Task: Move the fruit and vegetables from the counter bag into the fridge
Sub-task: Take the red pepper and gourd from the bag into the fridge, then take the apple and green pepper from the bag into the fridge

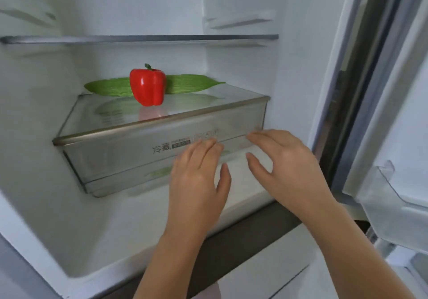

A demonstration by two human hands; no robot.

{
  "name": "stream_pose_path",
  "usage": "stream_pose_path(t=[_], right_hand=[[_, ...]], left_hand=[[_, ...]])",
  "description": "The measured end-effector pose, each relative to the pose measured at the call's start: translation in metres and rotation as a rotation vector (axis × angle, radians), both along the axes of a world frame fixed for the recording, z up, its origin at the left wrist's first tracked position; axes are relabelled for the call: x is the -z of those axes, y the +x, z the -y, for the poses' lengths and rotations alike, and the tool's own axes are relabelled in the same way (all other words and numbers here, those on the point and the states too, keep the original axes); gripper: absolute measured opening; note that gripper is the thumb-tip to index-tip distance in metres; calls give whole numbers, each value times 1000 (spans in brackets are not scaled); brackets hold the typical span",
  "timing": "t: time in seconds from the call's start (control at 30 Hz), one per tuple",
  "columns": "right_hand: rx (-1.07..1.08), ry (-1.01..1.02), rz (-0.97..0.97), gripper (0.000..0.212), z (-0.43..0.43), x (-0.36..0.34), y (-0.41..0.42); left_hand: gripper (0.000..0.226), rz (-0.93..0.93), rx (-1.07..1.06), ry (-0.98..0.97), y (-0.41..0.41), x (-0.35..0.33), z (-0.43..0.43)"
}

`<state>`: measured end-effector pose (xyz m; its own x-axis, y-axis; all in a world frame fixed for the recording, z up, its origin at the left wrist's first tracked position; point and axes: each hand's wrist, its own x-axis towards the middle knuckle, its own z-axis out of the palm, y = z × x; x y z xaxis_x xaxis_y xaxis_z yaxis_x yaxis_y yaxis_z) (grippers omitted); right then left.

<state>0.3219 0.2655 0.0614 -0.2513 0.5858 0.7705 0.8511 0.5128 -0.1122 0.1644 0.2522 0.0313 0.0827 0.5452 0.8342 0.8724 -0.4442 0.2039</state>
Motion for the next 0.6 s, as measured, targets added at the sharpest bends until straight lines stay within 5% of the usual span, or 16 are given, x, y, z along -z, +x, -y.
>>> stream_pose_path(t=[0.6], right_hand=[[554, 64, -41, 36, 241, 9, 183]], left_hand=[[31, 76, 634, 72, 219, 14, 144]])
